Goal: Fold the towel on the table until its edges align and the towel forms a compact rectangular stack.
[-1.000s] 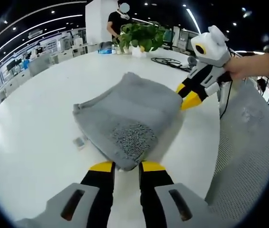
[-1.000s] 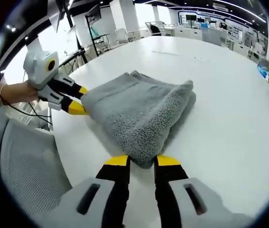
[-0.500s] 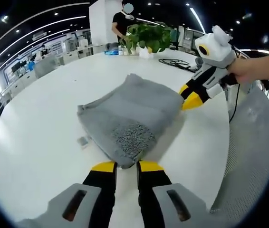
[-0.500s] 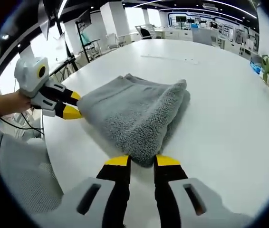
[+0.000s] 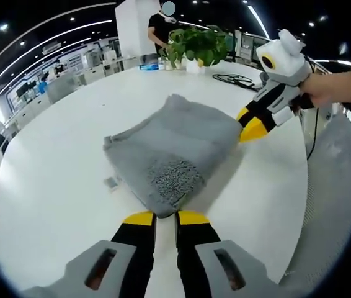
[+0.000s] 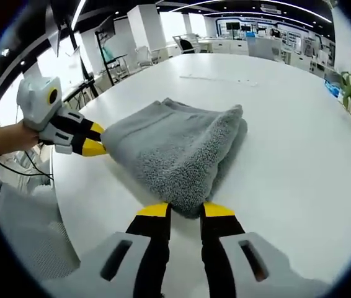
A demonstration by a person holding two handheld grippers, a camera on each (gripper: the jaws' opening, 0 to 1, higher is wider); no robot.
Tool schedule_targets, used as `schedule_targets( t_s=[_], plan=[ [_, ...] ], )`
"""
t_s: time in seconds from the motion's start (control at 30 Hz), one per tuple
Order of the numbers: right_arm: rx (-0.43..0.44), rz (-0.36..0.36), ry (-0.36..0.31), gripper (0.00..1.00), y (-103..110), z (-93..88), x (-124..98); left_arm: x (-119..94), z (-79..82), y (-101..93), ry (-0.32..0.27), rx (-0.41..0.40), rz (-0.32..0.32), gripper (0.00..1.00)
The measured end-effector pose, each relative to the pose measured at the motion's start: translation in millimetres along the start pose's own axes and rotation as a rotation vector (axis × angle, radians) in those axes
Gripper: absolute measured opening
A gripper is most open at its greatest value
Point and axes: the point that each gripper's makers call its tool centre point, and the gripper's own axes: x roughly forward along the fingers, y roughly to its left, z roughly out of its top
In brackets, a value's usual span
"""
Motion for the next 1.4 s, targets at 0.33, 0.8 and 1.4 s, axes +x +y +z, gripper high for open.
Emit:
schedule_targets(
  t_s=[0.33,0.8,1.4],
  plan=[
    [0.042,0.005,-0.018,0.17,-0.6,1.8,-5.0,-0.4,3.8,-4.0,-0.013,-0.022,-0.021,0.17],
    [0.063,0.011,-0.075,0.24,6.0,5.1,-28.7,-23.1,15.0,-7.6,-0.087,-0.078,-0.006,0.29],
    [0.118,-0.033,-0.126,0.3,11.9,-17.1,-70.6,-72.4,4.2,-18.7,-0.176,-0.144,0.034,0.43]
  ],
)
